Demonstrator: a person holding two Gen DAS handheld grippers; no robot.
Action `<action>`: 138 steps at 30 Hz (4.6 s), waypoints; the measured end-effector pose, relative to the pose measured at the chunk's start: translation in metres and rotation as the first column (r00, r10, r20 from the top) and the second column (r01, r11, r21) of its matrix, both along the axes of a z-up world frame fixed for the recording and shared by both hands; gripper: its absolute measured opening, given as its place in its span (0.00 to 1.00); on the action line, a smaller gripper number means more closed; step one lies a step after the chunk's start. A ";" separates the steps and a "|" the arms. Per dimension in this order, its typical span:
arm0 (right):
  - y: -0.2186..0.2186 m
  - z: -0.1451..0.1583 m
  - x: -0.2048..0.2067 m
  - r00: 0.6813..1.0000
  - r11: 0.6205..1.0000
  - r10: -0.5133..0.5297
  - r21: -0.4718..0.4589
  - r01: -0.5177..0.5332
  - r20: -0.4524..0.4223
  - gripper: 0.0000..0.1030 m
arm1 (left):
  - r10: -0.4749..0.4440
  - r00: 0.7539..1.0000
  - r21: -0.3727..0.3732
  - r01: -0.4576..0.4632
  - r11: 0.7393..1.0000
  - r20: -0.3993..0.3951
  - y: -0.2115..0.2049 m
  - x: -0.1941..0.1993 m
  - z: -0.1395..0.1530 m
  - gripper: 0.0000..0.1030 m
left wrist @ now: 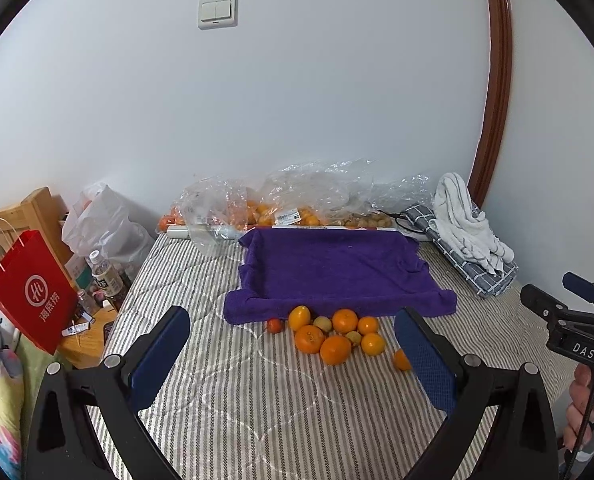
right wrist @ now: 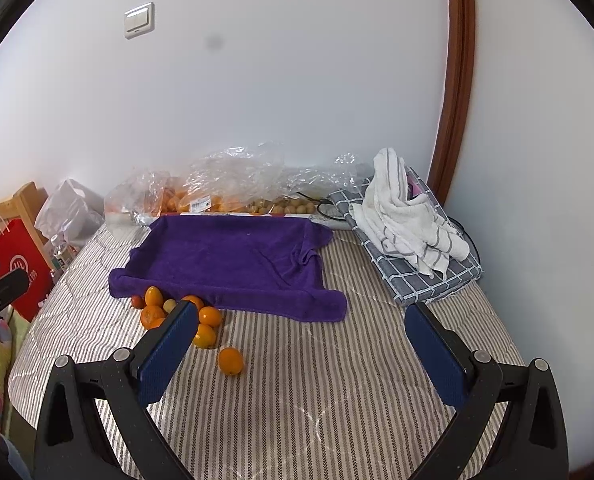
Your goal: Organize fruits
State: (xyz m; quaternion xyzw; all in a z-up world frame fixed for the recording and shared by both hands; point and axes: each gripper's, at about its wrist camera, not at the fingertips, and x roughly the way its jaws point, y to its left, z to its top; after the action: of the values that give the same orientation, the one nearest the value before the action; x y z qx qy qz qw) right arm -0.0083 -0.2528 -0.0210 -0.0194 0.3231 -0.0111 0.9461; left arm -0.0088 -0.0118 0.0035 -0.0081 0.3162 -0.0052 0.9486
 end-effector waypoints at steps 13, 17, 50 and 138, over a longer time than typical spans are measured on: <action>0.002 -0.004 0.001 1.000 1.000 0.002 -0.004 -0.002 0.001 0.99 | -0.019 1.000 0.017 0.019 1.000 0.001 0.002 0.002 0.002 1.00; 0.002 -0.014 0.008 1.000 1.000 -0.005 0.005 0.005 -0.011 0.99 | -0.012 1.000 0.020 0.012 1.000 0.003 0.007 0.007 -0.005 1.00; 0.043 -0.172 0.069 0.940 0.970 0.217 0.167 -0.177 -0.263 0.31 | 0.016 0.954 -0.094 -0.047 0.994 -0.299 0.072 0.087 -0.143 0.98; 0.036 -0.063 0.173 0.962 0.960 0.265 0.110 -0.257 -0.066 0.30 | -0.083 0.997 -0.225 0.082 0.971 0.007 0.070 0.168 -0.047 0.22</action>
State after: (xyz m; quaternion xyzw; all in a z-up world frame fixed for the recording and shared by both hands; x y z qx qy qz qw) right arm 0.1649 -0.2164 -0.0838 -0.0145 0.3555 0.1310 0.9253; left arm 0.1588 0.0586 -0.0435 -0.1022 0.3146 -0.0804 0.9403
